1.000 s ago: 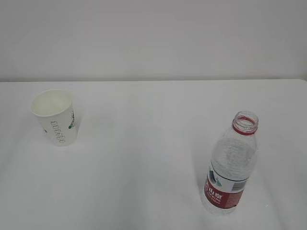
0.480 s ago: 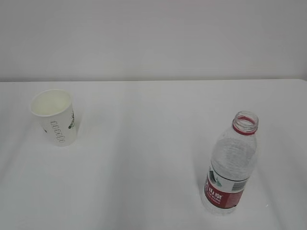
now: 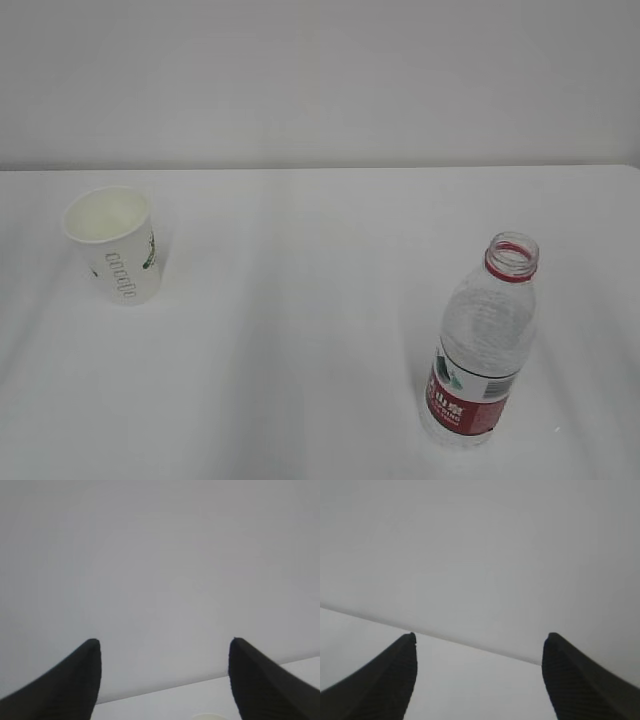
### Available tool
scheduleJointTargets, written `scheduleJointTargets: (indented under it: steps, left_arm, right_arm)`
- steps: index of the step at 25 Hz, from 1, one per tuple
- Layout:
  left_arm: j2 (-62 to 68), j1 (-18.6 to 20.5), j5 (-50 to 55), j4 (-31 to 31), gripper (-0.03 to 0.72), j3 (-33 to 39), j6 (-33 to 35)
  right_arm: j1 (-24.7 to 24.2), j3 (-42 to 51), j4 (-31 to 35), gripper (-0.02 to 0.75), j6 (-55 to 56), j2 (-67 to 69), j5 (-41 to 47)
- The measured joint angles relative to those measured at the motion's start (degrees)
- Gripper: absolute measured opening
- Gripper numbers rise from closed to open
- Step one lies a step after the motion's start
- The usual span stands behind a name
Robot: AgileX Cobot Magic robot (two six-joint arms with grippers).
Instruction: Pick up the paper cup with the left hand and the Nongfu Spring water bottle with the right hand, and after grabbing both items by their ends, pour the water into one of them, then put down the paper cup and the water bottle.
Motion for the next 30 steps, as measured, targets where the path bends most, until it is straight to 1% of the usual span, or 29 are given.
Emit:
scheduleJointTargets:
  steps: [5, 11, 20, 28, 30]
  left_arm:
    - [2.87, 0.0, -0.46, 0.0, 0.579, 0.0, 0.0]
    - [7.52, 0.0, -3.88, 0.0, 0.579, 0.0, 0.0]
    - [12.69, 0.0, -9.66, 0.0, 0.579, 0.0, 0.0]
    - [16.85, 0.0, -13.85, 0.0, 0.579, 0.0, 0.0]
    - [18.13, 0.76, -15.14, 0.02, 0.579, 0.0, 0.0]
  right_arm:
    - [0.0, 0.0, -0.11, 0.587, 0.0, 0.33, -4.32]
    - [0.0, 0.0, -0.11, 0.587, 0.0, 1.94, -7.39]
    - [0.0, 0.0, -0.21, 0.587, 0.0, 10.39, -12.72]
    - [0.0, 0.0, -0.21, 0.587, 0.0, 18.62, -21.26]
    - [0.0, 0.0, -0.21, 0.587, 0.0, 20.78, -24.03]
